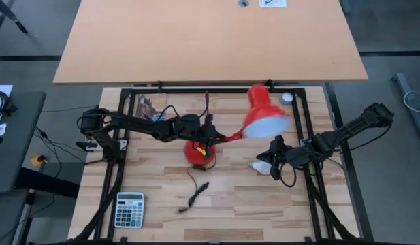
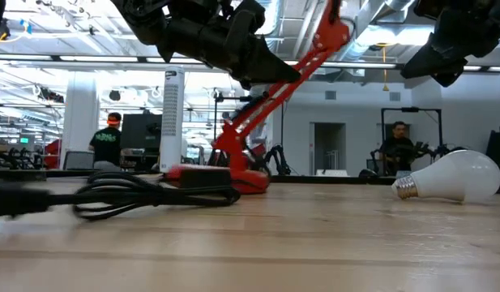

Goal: Screw lightbulb
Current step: Insert the lightbulb in the lamp

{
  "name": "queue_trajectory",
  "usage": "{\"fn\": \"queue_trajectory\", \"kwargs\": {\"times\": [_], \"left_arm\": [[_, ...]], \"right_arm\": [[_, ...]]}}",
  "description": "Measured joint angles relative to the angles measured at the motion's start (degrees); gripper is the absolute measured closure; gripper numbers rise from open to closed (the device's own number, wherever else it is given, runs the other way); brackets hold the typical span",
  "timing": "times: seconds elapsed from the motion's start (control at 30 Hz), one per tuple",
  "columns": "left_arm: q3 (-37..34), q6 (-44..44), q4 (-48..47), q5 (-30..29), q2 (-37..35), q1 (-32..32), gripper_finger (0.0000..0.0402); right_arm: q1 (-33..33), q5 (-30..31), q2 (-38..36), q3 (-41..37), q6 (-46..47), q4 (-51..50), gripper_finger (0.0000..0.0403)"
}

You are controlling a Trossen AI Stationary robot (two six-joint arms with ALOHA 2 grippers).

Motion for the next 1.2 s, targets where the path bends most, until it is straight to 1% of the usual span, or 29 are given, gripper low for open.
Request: {"fn": "queue_trajectory", "kwargs": {"times": [0.1, 0.37, 0.57, 0.67, 0.73, 0.83, 0.93, 1.07, 1.2], "left_arm": [[0.00, -2.23, -0.16, -2.09, 0.00, -0.29, 0.0389], [0.11, -1.18, -2.68, -2.18, -0.26, -1.31, 0.0382], [0.21, -3.00, -5.61, -2.52, -1.06, -1.24, 0.0385], [0.09, -2.94, -7.62, -2.46, -2.80, -1.29, 0.0385], [-0.08, -2.76, -9.74, -2.60, -4.46, -1.29, 0.0385], [-0.22, -2.77, -13.68, -2.84, -7.10, -1.09, 0.0385], [-0.22, -3.69, -18.72, -2.93, -9.53, -0.50, 0.0386], [-0.09, -5.53, -21.27, -3.17, -10.27, -0.05, 0.0386], [-0.07, -5.76, -21.67, -3.41, -10.29, -0.14, 0.0386]], "right_arm": [[-0.35, 0.00, 0.00, 0.00, -0.01, 0.01, 0.0377], [-0.52, 0.00, 0.00, 0.00, -0.03, -0.05, 0.0377], [-0.52, 0.25, 0.00, 0.00, -0.04, -0.05, 0.0377], [-0.50, 2.49, 0.02, 0.00, -0.34, 0.06, 0.0377], [-0.50, 5.33, 0.00, 0.00, -1.93, 0.73, 0.0377], [-0.50, 9.33, 0.02, 0.00, -7.52, 5.39, 0.0373], [-0.84, 11.25, 0.47, 0.00, -15.54, 13.22, 0.0357], [-3.00, 10.93, 3.77, 0.00, -25.09, 23.37, 0.0326], [-8.88, 9.01, 9.20, 0.00, -34.95, 36.29, 0.0289]]}}
